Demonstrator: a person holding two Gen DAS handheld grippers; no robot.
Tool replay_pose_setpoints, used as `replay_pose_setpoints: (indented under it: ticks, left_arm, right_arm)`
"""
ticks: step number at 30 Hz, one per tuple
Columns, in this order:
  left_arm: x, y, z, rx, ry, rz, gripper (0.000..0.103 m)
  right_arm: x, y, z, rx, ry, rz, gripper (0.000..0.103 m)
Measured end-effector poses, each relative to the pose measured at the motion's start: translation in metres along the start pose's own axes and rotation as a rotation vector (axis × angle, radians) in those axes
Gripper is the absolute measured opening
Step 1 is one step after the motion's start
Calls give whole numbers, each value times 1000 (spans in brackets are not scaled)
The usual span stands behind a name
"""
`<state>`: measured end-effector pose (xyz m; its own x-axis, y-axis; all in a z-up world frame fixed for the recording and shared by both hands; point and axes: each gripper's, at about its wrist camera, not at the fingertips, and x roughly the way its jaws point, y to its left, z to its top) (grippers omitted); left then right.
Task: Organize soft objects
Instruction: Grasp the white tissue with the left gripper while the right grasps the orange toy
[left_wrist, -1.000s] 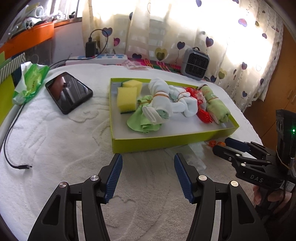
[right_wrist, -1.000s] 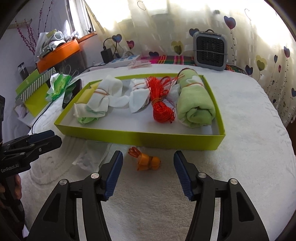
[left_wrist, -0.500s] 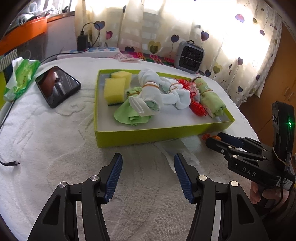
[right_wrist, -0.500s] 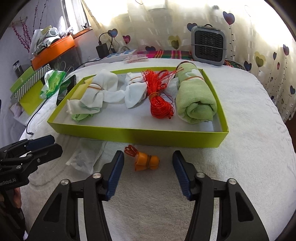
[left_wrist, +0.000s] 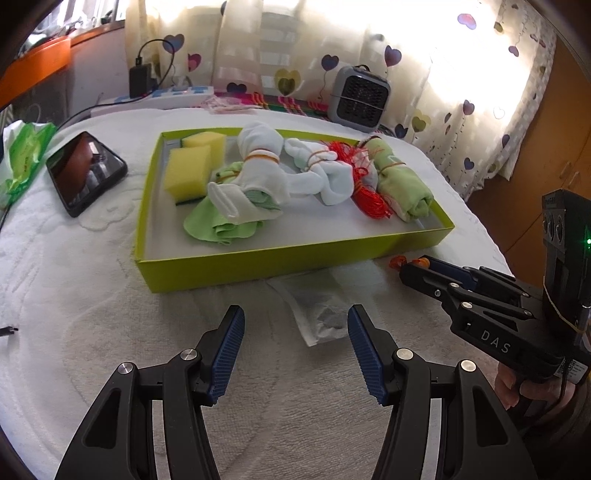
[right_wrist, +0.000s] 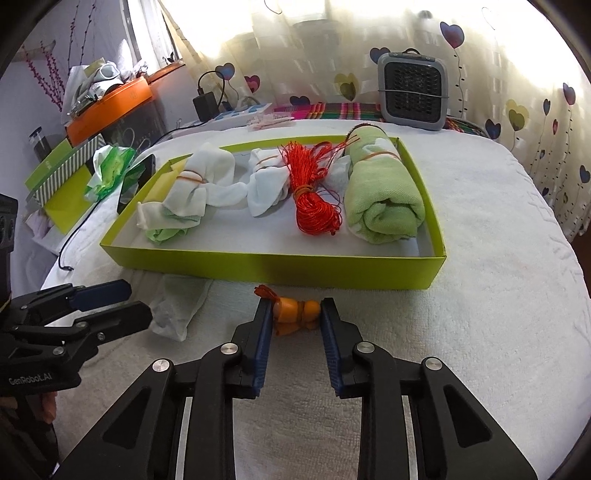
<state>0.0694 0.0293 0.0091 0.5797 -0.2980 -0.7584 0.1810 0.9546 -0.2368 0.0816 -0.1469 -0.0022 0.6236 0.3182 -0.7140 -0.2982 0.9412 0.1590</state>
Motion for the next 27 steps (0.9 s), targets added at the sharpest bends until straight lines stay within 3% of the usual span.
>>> replay_pose_setpoints:
  ticks: [7, 11, 15, 21, 27]
  left_arm:
    - [8, -14, 1, 17, 22, -15, 58]
    - [14, -16, 5, 4, 25, 9, 58]
    - [20, -22, 7, 30, 30, 96, 58]
    - [24, -28, 7, 74, 27, 150, 58]
    - [24, -28, 6, 85, 27, 153, 56]
  right_arm:
    - [-6, -5, -3, 16, -15, 5, 27]
    - [-8, -7, -3, 28, -18, 13, 27]
    - [-8, -8, -4, 33, -19, 20, 27]
    - [-7, -9, -4, 38, -19, 30, 27]
    - [-7, -9, -4, 43, -17, 34, 27]
